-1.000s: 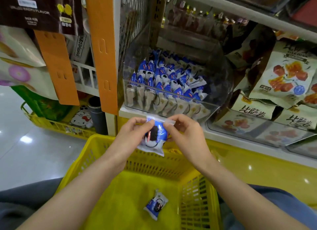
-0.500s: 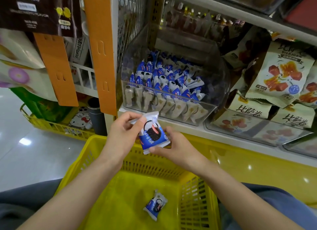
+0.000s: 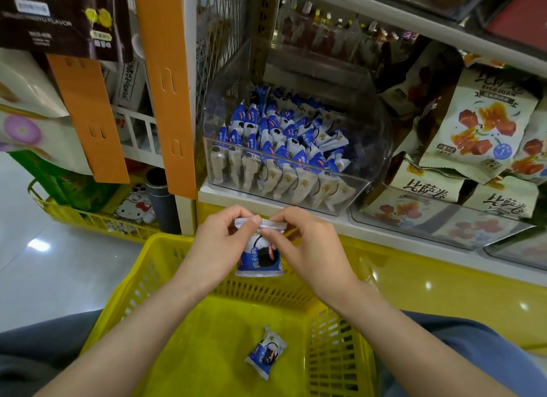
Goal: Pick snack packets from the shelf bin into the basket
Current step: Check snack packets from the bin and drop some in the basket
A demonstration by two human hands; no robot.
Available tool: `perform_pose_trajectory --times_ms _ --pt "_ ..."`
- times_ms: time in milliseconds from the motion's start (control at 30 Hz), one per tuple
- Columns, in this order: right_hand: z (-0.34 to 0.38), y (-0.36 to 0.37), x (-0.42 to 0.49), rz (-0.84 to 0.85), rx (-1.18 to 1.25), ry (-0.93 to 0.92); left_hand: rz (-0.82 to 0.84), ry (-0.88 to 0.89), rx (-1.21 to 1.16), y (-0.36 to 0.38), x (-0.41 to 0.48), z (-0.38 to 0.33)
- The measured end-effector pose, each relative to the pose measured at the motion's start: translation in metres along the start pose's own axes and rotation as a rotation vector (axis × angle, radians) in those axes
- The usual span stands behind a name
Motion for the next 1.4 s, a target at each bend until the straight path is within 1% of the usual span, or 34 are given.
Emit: perform_pose_trajectory --times_ms 67,133,233,300,367,400,467,500,567,633,700,800,933,1033,1133,1200,1300,1400 --pt "-0.002 -0.001 0.000 -0.008 0.074 0.045 -0.019 -0.006 -0.028 0.001 0.000 0.000" --pt "-0.009 -0.004 0.002 -0.026 0.226 0.157 -0.057 -0.024 -0.046 0.000 0.000 0.002" --pt "-0.022 -0.006 0.007 -0.031 0.455 0.362 -0.082 0.005 0.056 -0.002 0.000 0.002" --pt "-0.026 -0.003 0.008 0.027 0.626 0.472 -0.049 0.063 0.166 0.000 -0.002 -0.001" --pt "-0.024 0.005 0.005 0.131 0.788 0.536 0.004 0.087 0.180 0.006 -0.003 -0.002" --pt "-0.021 0.009 0.004 0.185 0.846 0.538 0.012 0.074 0.141 0.007 -0.004 0.000" --pt "-0.014 0.012 0.002 0.278 0.902 0.480 0.007 0.001 -0.017 0.008 -0.004 0.002" --pt "-0.011 0.013 0.002 0.306 0.885 0.431 0.008 -0.051 -0.095 0.009 -0.005 0.004" --pt "-0.006 0.011 0.002 0.319 0.761 0.334 0.035 -0.131 -0.190 0.012 -0.007 0.007" --pt "-0.003 0.008 0.003 0.292 0.605 0.262 0.068 -0.170 -0.229 0.017 -0.010 0.009" --pt "-0.001 0.009 0.003 0.283 0.528 0.218 0.049 -0.196 -0.225 0.017 -0.011 0.012" --pt "0.001 0.012 0.002 0.293 0.544 0.218 -0.028 -0.251 -0.294 0.016 -0.010 0.017" --pt "-0.006 0.015 0.002 0.218 0.521 0.288 -0.111 -0.296 -0.379 0.015 -0.010 0.018" --pt "-0.011 0.017 0.000 0.153 0.461 0.313 -0.085 -0.267 -0.332 0.013 -0.009 0.013" --pt "-0.011 0.016 -0.001 0.088 0.362 0.261 -0.015 -0.223 -0.265 0.012 -0.009 0.007" --pt "-0.009 0.016 -0.002 0.073 0.333 0.218 0.024 -0.205 -0.232 0.013 -0.010 0.004" --pt "-0.007 0.017 -0.002 0.084 0.303 0.169 -0.018 -0.196 -0.172 0.009 -0.009 0.001" --pt "-0.009 0.017 -0.001 0.071 0.321 0.175 -0.052 -0.214 -0.121 0.008 -0.008 0.002"
Point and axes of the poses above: each hand's wrist, its own x-axis towards the middle knuckle, its own y-axis out of the palm, z = x × y, the point moved 6 cm from there along x, towards the middle knuckle, and after that the axes turned 10 degrees about y, right-handed, at the moved point
